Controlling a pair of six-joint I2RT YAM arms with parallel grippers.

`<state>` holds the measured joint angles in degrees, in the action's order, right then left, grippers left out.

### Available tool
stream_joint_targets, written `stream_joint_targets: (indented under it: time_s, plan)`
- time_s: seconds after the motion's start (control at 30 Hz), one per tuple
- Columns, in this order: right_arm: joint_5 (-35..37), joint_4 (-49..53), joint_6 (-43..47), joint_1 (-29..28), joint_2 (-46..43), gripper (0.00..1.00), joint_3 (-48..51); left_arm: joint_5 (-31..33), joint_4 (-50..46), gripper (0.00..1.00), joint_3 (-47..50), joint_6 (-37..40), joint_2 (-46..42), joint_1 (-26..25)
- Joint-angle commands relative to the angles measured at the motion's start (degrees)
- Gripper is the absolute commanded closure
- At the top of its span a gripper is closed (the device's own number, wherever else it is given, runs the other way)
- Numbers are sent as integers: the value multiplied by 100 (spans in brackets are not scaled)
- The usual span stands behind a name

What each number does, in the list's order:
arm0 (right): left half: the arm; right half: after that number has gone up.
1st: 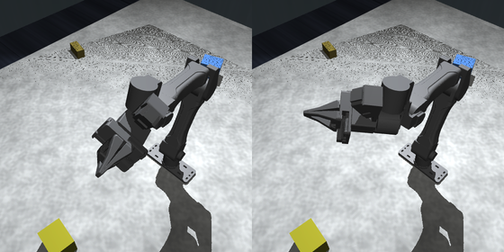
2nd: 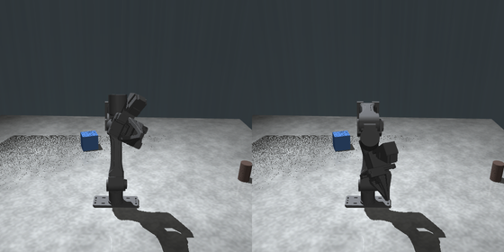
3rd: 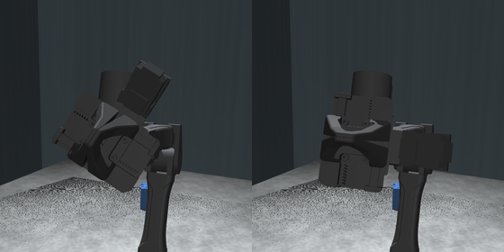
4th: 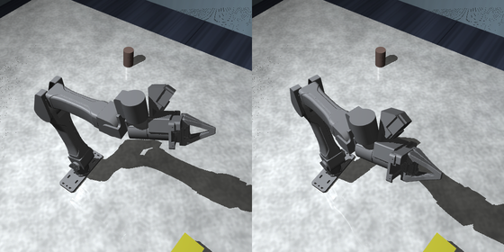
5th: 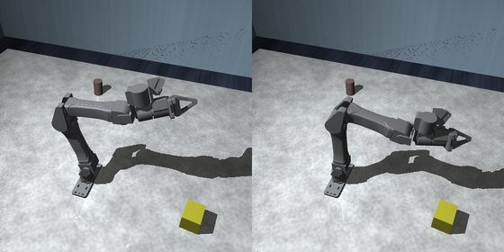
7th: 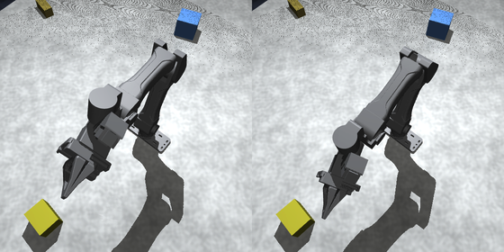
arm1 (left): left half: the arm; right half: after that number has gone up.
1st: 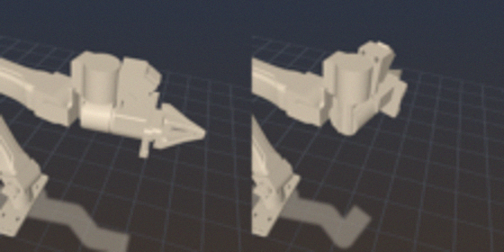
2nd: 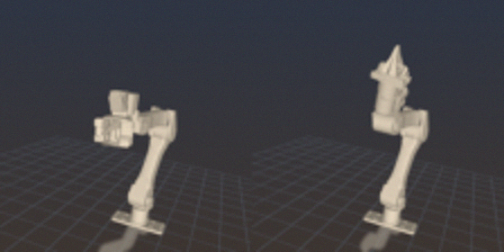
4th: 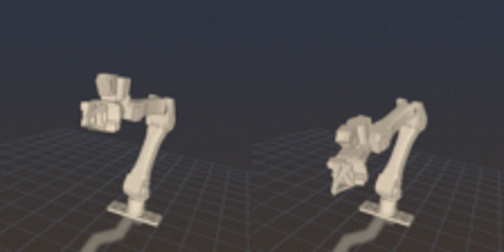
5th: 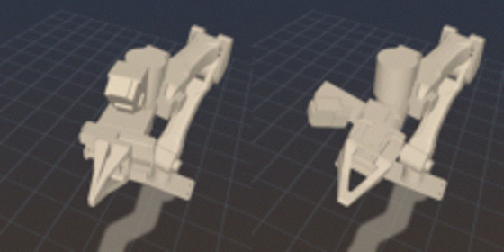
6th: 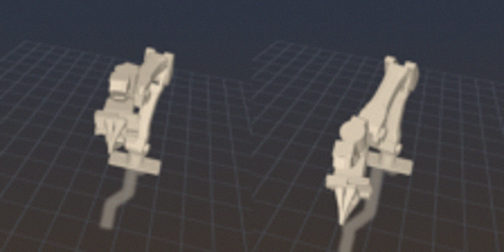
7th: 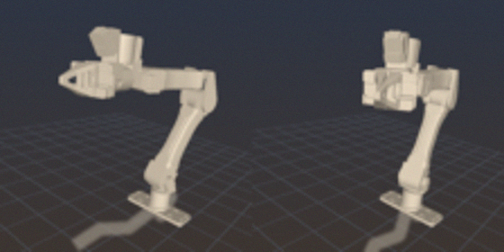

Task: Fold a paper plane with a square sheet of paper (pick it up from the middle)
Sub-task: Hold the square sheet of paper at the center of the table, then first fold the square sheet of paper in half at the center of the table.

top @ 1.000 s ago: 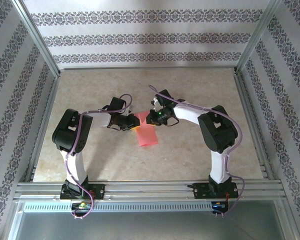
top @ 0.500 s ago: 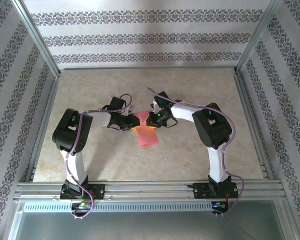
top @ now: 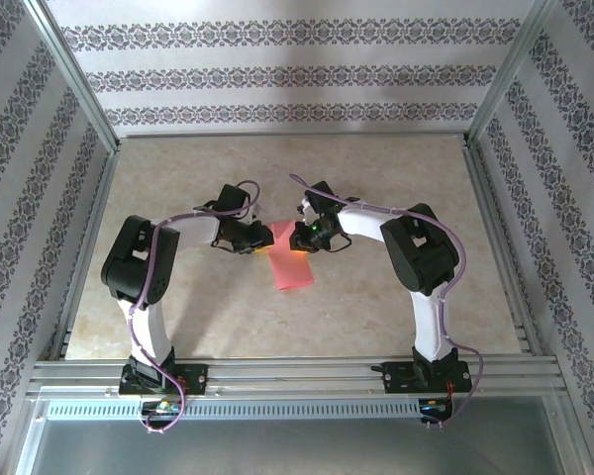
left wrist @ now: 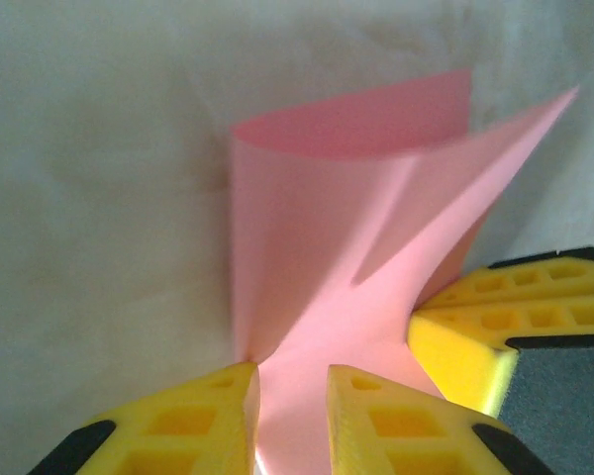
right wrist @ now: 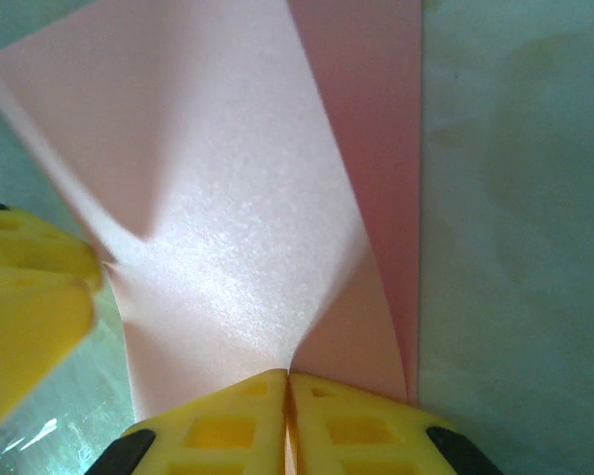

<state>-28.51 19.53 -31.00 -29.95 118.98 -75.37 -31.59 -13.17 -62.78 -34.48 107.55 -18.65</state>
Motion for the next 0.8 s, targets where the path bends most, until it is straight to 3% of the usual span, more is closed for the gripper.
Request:
stream_joint_targets:
  time_s: [0.0,0.23,0.53,0.77]
  plan:
    - [942,702,179,82,472,86,311,690,-554,75,-207,145,-444,103]
    - [953,693,83,67,532,87,387,-527,648,78,-155,-326,-485,-89]
    - [970,700,42,69,589,87,463,-569,592,78,-337,-285,235,-120]
    - [1104,892,156,34,619,87,427,-34,323,78,-419,-140,467,-49]
